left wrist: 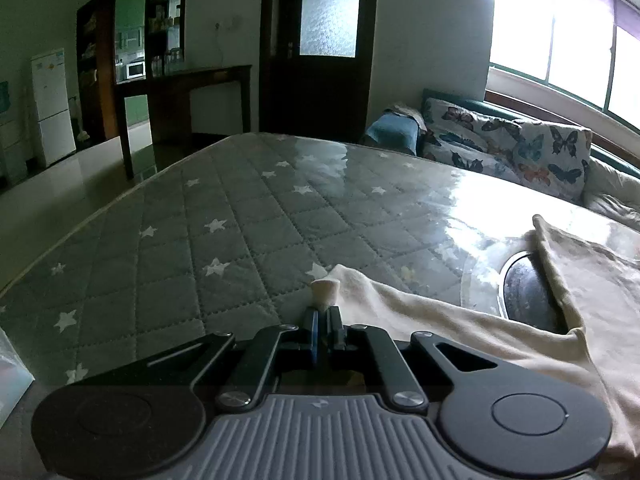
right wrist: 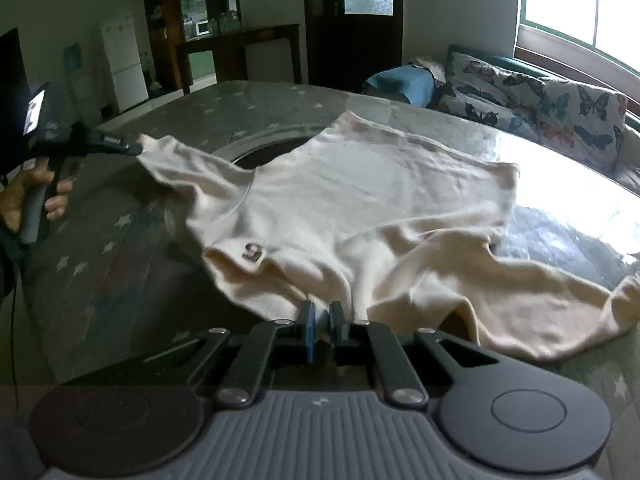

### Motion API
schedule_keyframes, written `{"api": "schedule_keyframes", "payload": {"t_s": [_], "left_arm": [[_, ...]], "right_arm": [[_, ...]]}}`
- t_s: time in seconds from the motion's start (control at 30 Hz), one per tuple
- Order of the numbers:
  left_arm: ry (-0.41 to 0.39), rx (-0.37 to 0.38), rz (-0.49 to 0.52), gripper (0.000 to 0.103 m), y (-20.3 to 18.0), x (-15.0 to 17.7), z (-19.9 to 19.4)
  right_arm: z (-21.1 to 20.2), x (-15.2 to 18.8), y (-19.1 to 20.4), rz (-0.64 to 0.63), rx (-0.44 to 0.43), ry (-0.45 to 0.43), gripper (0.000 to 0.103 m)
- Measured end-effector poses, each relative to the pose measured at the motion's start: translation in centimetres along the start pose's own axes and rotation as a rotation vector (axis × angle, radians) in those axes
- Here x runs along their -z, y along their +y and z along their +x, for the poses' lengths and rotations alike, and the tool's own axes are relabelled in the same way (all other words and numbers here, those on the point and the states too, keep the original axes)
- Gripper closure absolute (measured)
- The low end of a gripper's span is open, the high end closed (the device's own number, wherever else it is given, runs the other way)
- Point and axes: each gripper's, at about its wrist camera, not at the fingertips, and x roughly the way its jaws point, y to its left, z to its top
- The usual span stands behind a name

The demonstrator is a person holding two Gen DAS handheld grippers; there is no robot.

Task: Fold clothes
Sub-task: 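Lay the sweatshirt flat on the mattress with both grippers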

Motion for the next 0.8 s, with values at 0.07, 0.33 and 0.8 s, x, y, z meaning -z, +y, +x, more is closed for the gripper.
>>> {"api": "schedule_keyframes", "payload": {"t_s": [0.07, 0.33, 0.8], "left_arm": [[0.008, -0.003, 0.007, 0.098, 0.0, 0.1, 0.0], [0.008, -0.045, 0.08, 0.095, 0.2, 0.0, -1.3], [0.045, 0.438, 0.337, 0.094, -12.7, 2.1, -6.1]], "right_arm": [[-0.2, 0.4, 0.2, -0.01, -0.007, 0.022, 0.097], [-2.4, -0.4, -0.8, -0.034, 0.035, -0.054, 0.094], [1.7, -1.0, -4.8, 0.025, 0.16, -0.066, 0.085]]}}
